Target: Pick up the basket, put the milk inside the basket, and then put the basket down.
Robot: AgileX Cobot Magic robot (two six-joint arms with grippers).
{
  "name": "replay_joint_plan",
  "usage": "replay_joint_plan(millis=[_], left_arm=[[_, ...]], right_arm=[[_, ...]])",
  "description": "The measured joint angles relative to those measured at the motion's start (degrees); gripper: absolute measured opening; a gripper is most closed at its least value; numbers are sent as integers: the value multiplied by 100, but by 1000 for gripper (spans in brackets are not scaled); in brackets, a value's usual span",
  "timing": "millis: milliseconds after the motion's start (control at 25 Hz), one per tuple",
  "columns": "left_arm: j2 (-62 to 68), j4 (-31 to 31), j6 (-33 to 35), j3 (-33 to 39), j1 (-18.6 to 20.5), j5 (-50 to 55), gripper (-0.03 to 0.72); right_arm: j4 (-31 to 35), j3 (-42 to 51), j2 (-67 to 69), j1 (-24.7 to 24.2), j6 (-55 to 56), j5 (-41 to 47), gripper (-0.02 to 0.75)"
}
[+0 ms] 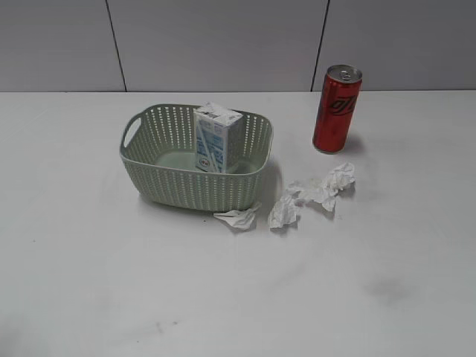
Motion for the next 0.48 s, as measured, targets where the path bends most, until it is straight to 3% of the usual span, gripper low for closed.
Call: replay_joint_plan(millis=[200,480], left_arm=[[-1040,225,132,699,0,-243,589],[-1308,227,286,797,0,-285,589]], right_arm=[[-6,6,0,0,0,-12,592],[-6,6,0,0,0,-26,592]])
